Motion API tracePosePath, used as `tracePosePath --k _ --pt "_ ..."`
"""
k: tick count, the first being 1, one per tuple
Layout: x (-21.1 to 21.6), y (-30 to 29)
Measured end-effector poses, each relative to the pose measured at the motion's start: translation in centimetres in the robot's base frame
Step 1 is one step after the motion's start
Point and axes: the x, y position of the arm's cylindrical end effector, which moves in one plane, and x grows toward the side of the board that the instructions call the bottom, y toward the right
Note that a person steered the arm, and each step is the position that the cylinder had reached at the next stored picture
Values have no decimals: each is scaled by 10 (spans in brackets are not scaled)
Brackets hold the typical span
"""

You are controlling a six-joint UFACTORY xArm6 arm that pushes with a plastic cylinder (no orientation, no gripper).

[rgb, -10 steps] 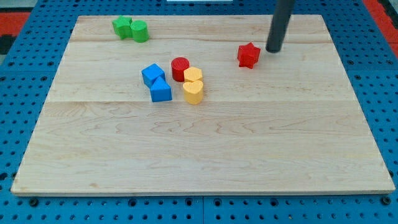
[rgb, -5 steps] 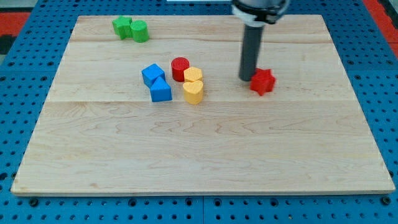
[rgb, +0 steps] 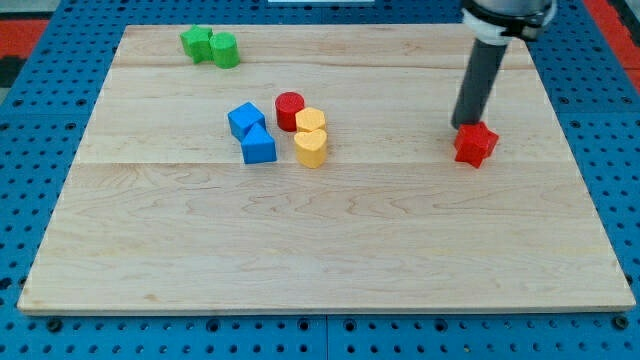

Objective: Push red star to the bottom of the board

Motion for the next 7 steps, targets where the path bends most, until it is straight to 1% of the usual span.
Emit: tracePosePath --k 1,2,3,4,5,6,7 --pt "0 7" --pt "51 -2" --pt "92 -22" --pt "117 -10" --pt "163 -26" --pt "177 -57" --pt "188 -20"
